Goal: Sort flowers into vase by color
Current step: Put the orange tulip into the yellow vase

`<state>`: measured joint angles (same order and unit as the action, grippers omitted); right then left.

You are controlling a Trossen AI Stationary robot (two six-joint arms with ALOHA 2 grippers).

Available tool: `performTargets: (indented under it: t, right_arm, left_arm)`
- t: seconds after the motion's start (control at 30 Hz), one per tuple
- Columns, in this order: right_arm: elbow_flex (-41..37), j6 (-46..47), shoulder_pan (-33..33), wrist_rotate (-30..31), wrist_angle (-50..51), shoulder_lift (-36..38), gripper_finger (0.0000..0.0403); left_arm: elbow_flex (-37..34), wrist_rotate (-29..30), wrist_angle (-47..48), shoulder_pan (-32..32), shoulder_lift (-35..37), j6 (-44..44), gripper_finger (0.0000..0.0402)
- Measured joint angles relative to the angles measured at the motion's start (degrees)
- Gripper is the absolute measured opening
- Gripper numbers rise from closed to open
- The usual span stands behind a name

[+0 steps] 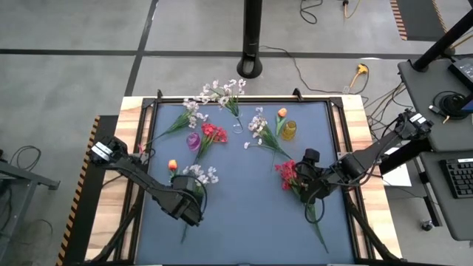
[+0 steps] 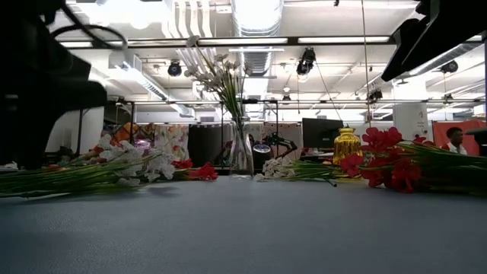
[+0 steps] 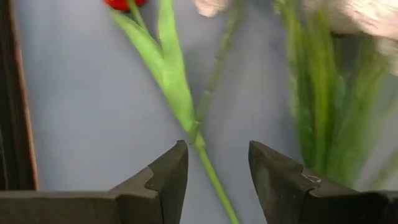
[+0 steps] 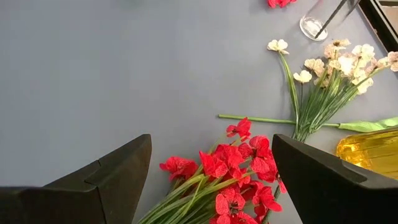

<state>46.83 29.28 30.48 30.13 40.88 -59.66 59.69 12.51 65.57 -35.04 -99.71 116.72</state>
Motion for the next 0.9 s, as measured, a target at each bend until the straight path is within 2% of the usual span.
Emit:
performTargets:
  t: [0.3, 0.47, 0.9]
  right_arm:
    - [0.0, 0.7, 0.0, 0.0, -0.2, 0.0, 0.0325]
    - [0.0, 0.7, 0.0, 0.0, -1.1, 0.0, 0.0325]
    - [0.0, 0.7, 0.0, 0.0, -1.4, 0.0, 0.0325]
  left_arm:
    - [-2.8, -4.3, -4.5, -0.1, -0.2, 3.3, 0.0152]
    - [-2.9, -4.7, -4.5, -0.1, -1.1, 2.6, 0.0149]
    - [-2.6, -6.1, -5.7, -0.1, -3.9, 2.3, 0.0063]
